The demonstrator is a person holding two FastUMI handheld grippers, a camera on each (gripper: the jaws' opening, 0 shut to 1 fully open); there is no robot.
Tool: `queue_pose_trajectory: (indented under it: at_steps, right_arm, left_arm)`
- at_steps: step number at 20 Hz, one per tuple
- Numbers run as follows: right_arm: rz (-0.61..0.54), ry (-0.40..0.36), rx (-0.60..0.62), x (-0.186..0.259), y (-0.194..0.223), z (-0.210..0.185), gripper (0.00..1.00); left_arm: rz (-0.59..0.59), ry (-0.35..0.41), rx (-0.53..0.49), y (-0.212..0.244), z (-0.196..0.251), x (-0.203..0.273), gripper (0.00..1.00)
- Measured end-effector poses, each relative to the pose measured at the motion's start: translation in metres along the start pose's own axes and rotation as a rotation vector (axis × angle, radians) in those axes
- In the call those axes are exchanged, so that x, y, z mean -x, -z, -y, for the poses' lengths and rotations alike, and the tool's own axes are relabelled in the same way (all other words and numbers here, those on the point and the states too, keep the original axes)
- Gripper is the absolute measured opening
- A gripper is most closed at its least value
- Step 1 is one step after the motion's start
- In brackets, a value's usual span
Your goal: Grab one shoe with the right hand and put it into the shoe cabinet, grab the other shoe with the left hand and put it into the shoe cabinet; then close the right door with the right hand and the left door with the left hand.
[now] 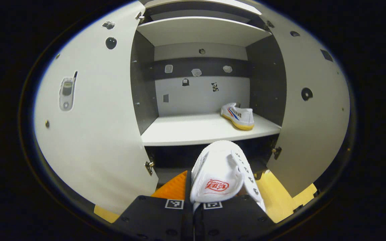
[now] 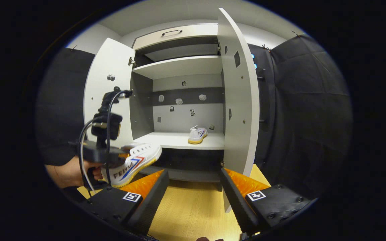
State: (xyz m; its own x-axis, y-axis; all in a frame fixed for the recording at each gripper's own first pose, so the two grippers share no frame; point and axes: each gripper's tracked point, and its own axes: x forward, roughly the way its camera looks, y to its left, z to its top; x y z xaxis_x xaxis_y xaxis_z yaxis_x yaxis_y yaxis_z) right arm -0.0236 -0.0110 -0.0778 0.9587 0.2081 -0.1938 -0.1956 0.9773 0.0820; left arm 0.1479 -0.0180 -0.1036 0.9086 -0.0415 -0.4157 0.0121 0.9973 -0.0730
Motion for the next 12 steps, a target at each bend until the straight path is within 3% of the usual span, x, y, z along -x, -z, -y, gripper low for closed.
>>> queue_pose_trajectory:
  at_steps: [6,12]
  right_arm:
    - [0.006,0.024,-0.022,0.005,-0.004,0.02,0.98]
    - [0.032,0.093,-0.039,0.009,-0.013,0.057,0.99]
  left_arm:
    - [0.074,-0.069,0.034,-0.089,-0.019,-0.072,0.06]
    - [0.01,-0.173,0.051,-0.116,-0.039,-0.157,0.07]
